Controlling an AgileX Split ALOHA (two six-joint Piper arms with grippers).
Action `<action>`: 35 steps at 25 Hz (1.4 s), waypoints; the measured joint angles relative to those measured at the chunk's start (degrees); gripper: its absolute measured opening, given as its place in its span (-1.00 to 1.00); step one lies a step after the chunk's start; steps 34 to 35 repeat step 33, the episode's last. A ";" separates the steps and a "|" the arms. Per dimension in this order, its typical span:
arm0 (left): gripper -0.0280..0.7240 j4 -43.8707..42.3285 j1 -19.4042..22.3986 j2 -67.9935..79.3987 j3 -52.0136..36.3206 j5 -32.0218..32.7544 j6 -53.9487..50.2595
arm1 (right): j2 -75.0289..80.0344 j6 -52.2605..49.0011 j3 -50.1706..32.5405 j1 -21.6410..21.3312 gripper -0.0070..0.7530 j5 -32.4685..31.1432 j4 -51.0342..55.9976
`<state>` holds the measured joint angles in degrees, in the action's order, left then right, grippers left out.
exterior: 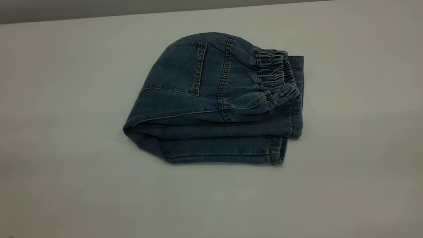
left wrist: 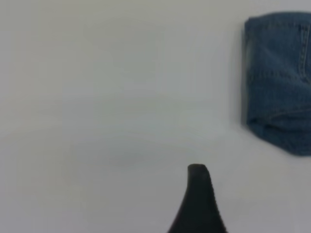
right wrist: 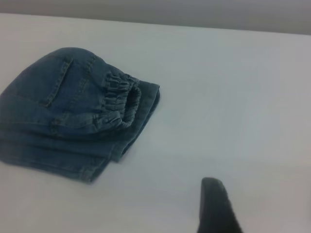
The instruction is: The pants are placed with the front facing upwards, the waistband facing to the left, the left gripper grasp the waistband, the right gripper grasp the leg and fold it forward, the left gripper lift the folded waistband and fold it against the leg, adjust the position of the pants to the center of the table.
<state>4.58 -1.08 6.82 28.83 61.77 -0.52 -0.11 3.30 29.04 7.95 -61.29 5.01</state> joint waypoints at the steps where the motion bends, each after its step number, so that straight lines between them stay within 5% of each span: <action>1: 0.40 0.00 0.13 -0.86 0.00 0.00 0.00 | 0.00 0.00 0.00 0.00 -0.07 0.07 0.00; 35: 0.40 0.05 0.44 -6.82 0.00 -0.04 0.00 | 0.11 0.06 0.00 0.05 -0.07 0.31 0.01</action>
